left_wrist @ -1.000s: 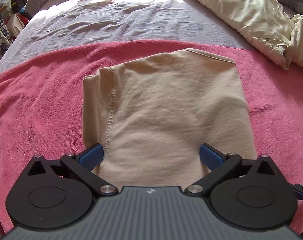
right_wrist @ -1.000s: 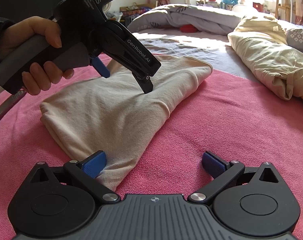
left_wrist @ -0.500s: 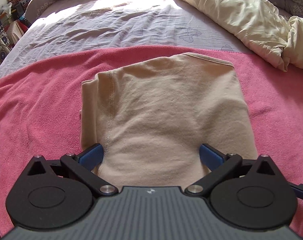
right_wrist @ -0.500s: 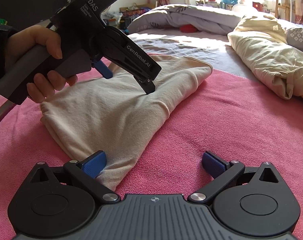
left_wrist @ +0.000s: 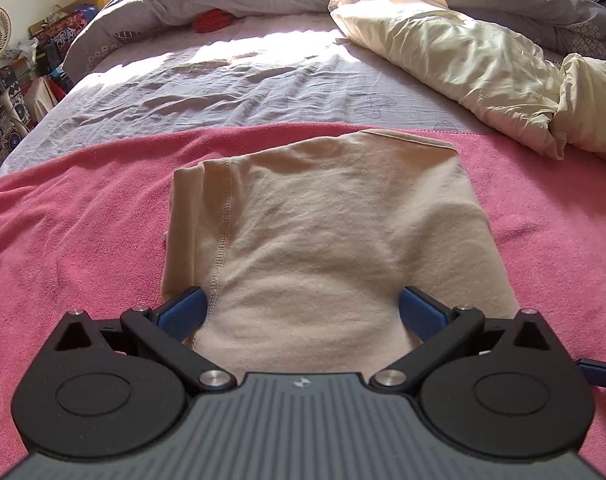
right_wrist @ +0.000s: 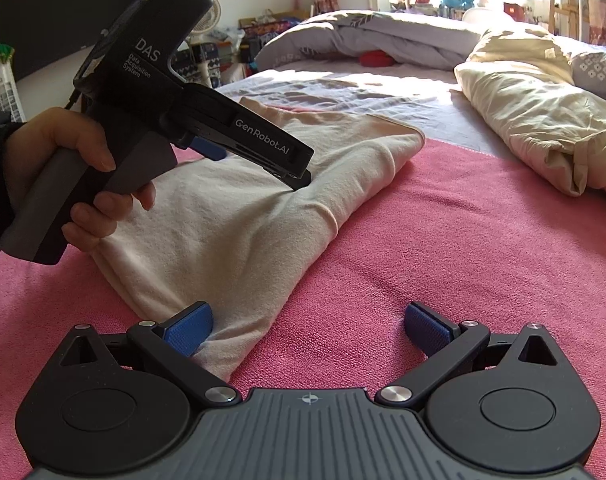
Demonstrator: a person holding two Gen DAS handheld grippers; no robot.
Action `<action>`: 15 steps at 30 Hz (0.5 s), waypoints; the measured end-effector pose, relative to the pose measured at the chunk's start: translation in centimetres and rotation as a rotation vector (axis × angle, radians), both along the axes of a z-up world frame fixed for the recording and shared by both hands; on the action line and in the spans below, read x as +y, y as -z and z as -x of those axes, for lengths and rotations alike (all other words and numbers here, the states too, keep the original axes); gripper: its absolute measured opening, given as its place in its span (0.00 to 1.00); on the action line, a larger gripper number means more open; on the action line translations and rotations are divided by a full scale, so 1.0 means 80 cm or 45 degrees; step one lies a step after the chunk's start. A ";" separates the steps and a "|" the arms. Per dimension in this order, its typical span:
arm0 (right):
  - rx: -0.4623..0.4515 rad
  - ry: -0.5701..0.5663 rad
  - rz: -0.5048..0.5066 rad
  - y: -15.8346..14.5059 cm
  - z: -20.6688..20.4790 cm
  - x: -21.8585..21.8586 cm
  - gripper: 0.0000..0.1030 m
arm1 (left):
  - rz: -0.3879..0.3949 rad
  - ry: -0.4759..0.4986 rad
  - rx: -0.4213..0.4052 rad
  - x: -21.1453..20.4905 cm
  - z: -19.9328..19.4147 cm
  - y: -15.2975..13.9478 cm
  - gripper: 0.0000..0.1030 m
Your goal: Fold clothes
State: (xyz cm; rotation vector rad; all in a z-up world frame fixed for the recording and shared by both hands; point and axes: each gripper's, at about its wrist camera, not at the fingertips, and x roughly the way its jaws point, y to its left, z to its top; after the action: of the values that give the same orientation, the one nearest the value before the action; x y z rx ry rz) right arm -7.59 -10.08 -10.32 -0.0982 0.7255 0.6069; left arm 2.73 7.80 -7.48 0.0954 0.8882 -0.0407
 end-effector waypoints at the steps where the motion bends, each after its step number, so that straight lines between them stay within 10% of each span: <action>1: 0.000 0.000 -0.001 0.000 0.001 0.001 1.00 | -0.002 0.001 -0.020 0.000 0.004 0.001 1.00; 11: 0.005 0.001 -0.013 0.000 0.002 0.002 1.00 | -0.040 0.001 -0.214 0.011 0.061 0.007 1.00; 15: -0.003 0.005 -0.008 -0.001 0.006 0.005 1.00 | 0.101 -0.106 -0.190 0.048 0.112 0.009 1.00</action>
State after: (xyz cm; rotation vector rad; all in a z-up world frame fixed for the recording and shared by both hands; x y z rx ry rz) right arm -8.04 -9.65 -10.22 -0.0919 0.7214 0.6050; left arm -6.21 11.64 -8.22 -0.0125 0.7395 0.0091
